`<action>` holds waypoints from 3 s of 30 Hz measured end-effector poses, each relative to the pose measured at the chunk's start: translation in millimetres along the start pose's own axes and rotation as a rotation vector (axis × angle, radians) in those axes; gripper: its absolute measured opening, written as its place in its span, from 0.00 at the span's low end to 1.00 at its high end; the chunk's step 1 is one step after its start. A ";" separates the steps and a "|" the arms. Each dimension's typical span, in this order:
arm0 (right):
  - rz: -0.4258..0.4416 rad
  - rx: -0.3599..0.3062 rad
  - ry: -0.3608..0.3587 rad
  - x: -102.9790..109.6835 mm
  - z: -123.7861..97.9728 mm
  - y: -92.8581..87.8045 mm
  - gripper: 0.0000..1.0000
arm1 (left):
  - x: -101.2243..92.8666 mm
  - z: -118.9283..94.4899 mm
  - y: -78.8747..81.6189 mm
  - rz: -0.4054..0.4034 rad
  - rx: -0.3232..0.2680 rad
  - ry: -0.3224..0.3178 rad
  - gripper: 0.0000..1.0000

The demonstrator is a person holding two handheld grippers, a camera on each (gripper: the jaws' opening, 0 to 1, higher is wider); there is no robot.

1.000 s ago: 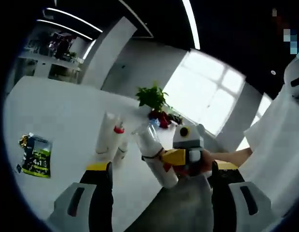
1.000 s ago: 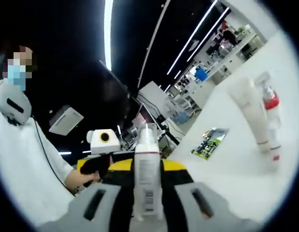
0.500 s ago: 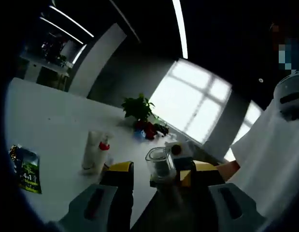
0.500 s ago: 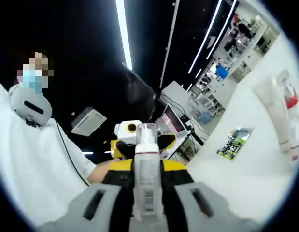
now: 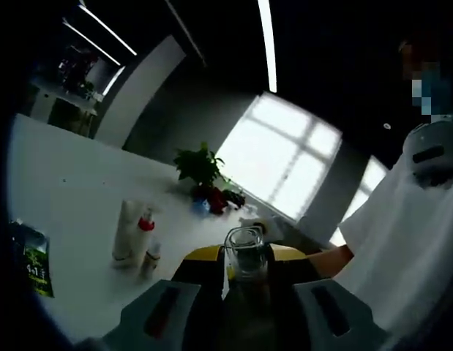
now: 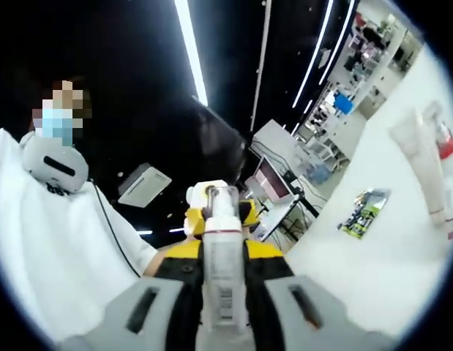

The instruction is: Arrange the skincare products in the storage area until every visible bottle or jar stands upright without overlapping.

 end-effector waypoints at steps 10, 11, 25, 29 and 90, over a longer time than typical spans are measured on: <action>-0.193 0.117 -0.173 -9.4 -4.2 7.4 0.24 | -0.7 14.6 8.4 0.051 0.052 0.111 0.15; -0.232 0.161 -0.180 -7.9 -2.4 7.6 0.24 | 0.4 15.3 8.6 0.080 0.067 0.134 0.15; -0.450 0.345 -0.420 -7.1 0.5 -8.3 0.25 | 8.8 34.6 6.6 0.232 0.242 0.204 0.15; -0.459 0.360 -0.487 -9.5 0.3 -11.8 0.24 | 10.7 41.2 5.6 0.285 0.278 0.217 0.15; -0.600 0.723 -0.739 -97.5 -33.0 -67.9 0.24 | 131.9 90.9 -34.3 0.510 0.617 0.264 0.16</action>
Point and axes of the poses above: the point that each gripper's makers call its tool centre point, and the gripper's own axes: z roughly forward along the fingers, x roughly to its left, y roughly out of its top, the point moved 10 cm from there along -z, roughly backward along the fingers, and after that the axes turned 15 degrees about -z, right-handed, at the moved point
